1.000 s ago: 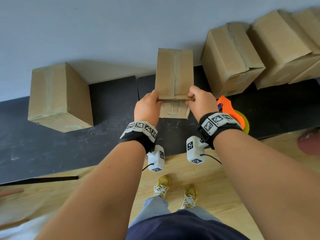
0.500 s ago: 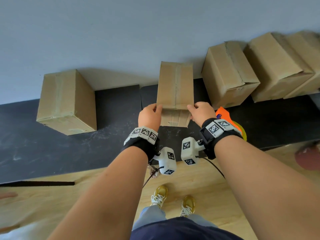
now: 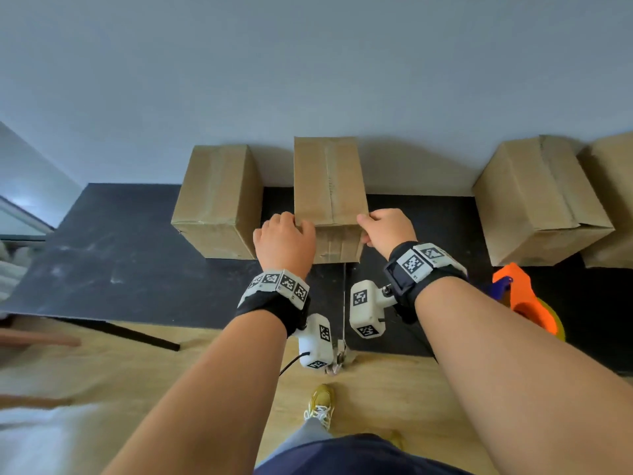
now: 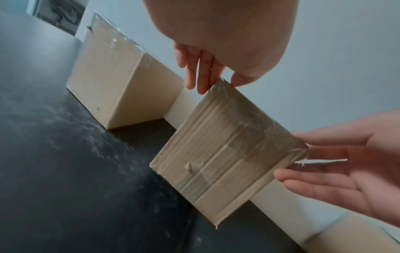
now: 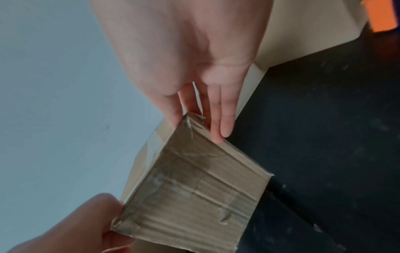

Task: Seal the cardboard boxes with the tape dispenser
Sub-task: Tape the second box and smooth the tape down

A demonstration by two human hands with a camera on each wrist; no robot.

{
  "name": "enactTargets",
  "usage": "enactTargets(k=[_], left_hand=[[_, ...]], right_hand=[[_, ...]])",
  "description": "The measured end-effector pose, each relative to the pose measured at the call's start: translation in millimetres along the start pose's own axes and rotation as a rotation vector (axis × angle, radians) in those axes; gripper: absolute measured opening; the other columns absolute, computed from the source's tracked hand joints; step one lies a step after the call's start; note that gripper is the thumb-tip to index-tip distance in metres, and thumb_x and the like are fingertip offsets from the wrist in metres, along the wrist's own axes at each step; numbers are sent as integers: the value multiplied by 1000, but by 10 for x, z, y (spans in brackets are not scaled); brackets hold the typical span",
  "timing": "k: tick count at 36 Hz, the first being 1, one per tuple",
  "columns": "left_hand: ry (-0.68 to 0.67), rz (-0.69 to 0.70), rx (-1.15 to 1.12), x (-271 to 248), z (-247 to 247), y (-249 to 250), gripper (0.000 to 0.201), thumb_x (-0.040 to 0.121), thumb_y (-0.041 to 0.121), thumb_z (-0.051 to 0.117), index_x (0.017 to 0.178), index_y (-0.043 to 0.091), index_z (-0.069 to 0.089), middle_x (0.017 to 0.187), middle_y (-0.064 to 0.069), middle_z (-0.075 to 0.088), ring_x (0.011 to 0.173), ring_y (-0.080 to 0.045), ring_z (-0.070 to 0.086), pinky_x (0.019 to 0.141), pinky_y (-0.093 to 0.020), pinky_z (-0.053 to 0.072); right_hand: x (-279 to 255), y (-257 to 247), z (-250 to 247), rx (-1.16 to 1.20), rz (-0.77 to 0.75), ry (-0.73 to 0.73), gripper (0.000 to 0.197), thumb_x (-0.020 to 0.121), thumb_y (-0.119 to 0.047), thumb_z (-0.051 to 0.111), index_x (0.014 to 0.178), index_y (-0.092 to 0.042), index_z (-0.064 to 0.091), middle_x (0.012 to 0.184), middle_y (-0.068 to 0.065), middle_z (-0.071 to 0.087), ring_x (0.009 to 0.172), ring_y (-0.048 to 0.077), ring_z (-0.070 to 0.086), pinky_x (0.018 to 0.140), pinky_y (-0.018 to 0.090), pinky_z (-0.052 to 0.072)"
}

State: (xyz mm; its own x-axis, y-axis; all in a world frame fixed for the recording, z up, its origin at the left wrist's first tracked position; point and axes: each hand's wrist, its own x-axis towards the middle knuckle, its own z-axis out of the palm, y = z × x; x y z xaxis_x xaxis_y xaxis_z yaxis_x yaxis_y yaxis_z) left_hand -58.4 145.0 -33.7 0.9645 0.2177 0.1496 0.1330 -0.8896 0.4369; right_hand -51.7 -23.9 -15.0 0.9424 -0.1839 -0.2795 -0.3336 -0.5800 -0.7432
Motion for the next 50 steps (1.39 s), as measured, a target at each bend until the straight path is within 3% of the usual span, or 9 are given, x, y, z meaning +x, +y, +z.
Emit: enactTargets(k=[9,12,14,16,20,26,32,45,50], left_hand=[[55,68,266,271,-103,-770,29,88,29,45,84,10,65,91,-4,54,90,-25,47,82,-37,34],[85,86,241,371,-105,-921,34,87,34,50,111,12,62,119,-6,53,113,-26,45,99,-38,32],[-7,88,226,479,-103,-1010,50,93,37,43,137,13,44,147,-8,36,139,-26,25,115,-40,15],[-65,85,196,586,-91,-1088,55,97,38,36,146,14,30,156,-7,22,146,-24,12,119,-39,4],[-27,107,167,700,-89,-1151,44,97,33,38,137,15,42,142,-3,43,133,-22,35,111,-36,26],[-35,97,171,809,-145,-1089,38,94,24,40,131,15,47,130,-6,49,119,-25,43,100,-37,34],[-69,171,95,895,-109,-790,45,94,20,40,139,16,41,140,-7,43,128,-26,39,106,-39,33],[-243,440,-71,721,415,687,45,95,17,44,140,14,43,141,-8,43,129,-27,38,105,-37,31],[-365,495,-97,422,693,1317,41,96,18,41,137,14,45,138,-8,45,127,-26,39,103,-38,33]], right_hand=[[161,-371,724,-58,69,-95,34,97,-30,50,94,-2,70,90,15,73,85,30,70,85,44,56],[211,-450,856,-67,68,-84,33,97,-29,49,95,-3,69,89,15,73,85,30,70,84,46,57],[249,-502,916,-74,60,-71,32,97,-30,49,96,-4,68,90,15,72,85,29,70,84,46,57],[288,-556,963,-84,50,-63,31,96,-31,50,95,-5,66,90,14,71,85,29,69,83,46,57],[352,-653,1047,-83,39,-68,31,96,-32,50,100,-5,64,92,13,71,86,30,69,83,48,57],[390,-700,1061,-60,45,-82,32,98,-37,49,107,-9,62,97,10,69,91,29,68,87,48,56],[425,-583,802,-39,119,-23,34,101,-37,44,109,-10,63,101,11,69,98,29,66,90,43,53],[255,431,-463,-25,313,311,27,96,-21,48,101,-4,69,101,12,69,98,32,63,75,31,42],[136,905,-981,-27,400,385,29,98,-18,44,110,-5,68,110,13,68,104,33,61,87,35,47]])
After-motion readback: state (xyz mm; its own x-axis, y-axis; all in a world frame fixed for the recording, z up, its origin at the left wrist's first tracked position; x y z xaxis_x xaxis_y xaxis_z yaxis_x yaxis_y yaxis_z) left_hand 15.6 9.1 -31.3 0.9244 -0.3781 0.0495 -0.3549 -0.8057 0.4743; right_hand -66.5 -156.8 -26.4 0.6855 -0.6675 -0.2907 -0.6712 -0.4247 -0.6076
